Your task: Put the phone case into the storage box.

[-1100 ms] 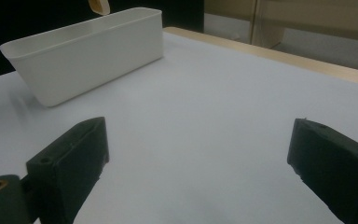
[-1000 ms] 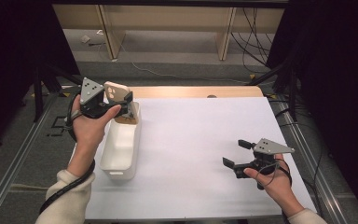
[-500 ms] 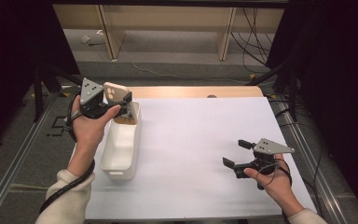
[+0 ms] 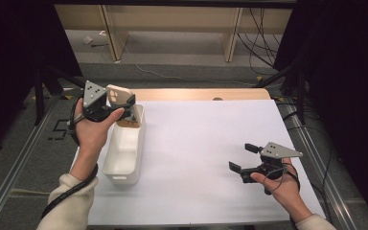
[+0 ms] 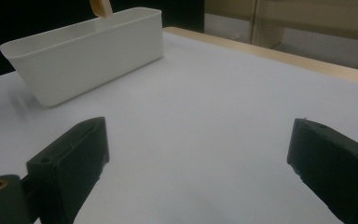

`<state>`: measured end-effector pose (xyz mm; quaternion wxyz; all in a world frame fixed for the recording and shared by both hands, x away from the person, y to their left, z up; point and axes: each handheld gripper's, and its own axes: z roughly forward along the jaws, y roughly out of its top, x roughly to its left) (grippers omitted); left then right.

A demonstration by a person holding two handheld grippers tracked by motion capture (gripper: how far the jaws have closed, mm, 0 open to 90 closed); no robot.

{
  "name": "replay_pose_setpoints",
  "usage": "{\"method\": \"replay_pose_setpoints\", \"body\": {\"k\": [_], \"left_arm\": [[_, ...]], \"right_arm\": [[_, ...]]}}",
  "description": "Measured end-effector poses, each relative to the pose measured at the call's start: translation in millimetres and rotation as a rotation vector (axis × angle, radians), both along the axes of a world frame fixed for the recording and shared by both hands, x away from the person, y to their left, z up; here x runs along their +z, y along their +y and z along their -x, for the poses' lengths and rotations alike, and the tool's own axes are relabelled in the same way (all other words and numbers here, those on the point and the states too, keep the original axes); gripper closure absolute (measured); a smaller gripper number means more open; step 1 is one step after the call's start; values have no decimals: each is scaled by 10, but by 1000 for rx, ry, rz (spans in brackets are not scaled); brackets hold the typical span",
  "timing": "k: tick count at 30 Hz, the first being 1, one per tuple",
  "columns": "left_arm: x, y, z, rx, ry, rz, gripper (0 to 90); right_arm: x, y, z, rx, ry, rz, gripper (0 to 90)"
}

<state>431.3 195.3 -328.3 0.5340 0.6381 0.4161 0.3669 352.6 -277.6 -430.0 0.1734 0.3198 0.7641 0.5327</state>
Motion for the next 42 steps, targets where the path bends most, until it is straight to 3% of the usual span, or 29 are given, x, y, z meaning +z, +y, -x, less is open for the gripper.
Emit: {"method": "replay_pose_setpoints", "body": {"k": [42], "left_arm": [[-156, 52, -174, 32, 19, -26, 105]], "right_arm": [[-7, 4, -4, -3, 2, -2, 66]]}}
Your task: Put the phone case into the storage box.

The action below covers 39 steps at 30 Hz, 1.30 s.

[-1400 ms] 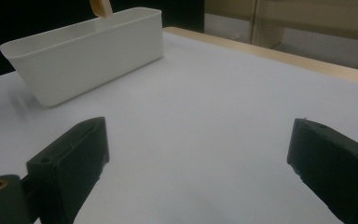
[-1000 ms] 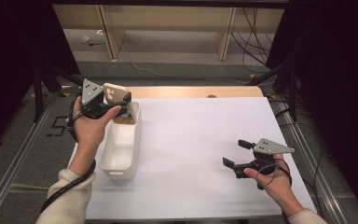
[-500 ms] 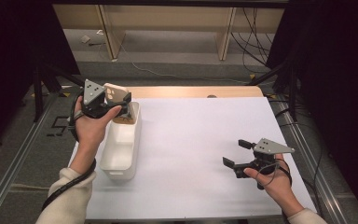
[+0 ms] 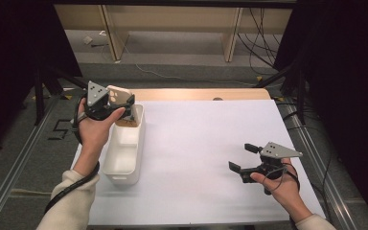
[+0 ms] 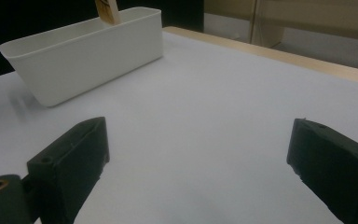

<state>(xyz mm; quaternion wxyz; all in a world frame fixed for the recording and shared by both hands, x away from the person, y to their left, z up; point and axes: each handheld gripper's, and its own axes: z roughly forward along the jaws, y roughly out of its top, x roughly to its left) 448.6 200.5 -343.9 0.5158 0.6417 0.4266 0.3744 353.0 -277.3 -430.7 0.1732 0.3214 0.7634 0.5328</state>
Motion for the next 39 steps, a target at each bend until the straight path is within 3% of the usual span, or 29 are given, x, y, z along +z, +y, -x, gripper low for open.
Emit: {"method": "replay_pose_setpoints", "body": {"k": [39], "left_arm": [[-105, -10, -220, 20, 42, -10, 105]], "right_arm": [[-9, 5, -4, 5, 4, -2, 67]]}}
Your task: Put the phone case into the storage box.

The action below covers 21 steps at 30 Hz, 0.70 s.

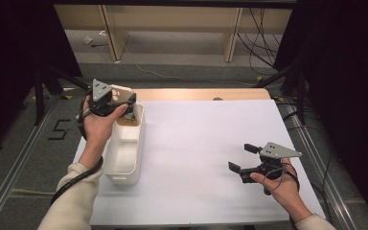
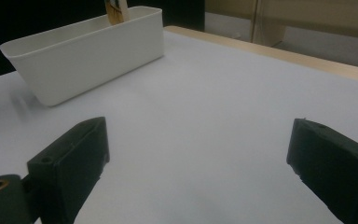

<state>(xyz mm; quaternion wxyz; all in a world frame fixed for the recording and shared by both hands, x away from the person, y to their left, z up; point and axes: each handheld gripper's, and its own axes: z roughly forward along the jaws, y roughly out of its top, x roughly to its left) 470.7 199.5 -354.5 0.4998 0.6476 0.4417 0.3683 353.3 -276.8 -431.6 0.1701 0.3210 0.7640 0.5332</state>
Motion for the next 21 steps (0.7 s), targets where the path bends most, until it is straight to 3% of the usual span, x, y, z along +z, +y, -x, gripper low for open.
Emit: {"method": "replay_pose_setpoints", "body": {"k": [21], "left_arm": [[-25, 11, -107, 3, 25, 2, 105]], "right_arm": [[-3, 2, 1, 2, 1, 4, 67]]}}
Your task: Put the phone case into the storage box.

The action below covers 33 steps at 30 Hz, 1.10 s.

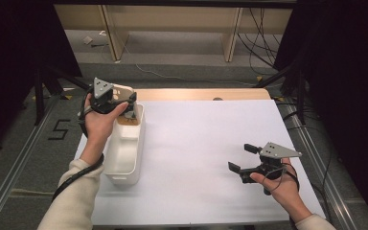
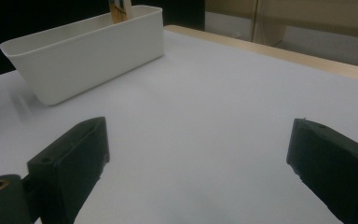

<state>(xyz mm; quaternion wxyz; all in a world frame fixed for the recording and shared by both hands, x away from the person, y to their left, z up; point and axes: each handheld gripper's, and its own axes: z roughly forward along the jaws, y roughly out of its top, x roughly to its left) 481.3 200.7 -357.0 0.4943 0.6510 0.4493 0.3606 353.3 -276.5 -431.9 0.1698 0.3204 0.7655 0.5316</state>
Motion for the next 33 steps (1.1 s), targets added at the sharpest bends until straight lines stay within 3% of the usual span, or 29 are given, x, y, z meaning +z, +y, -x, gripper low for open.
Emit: {"method": "replay_pose_setpoints", "body": {"k": [33], "left_arm": [[-24, -38, -148, 14, 31, -5, 105]], "right_arm": [[-2, 1, 2, 3, 4, 0, 68]]}}
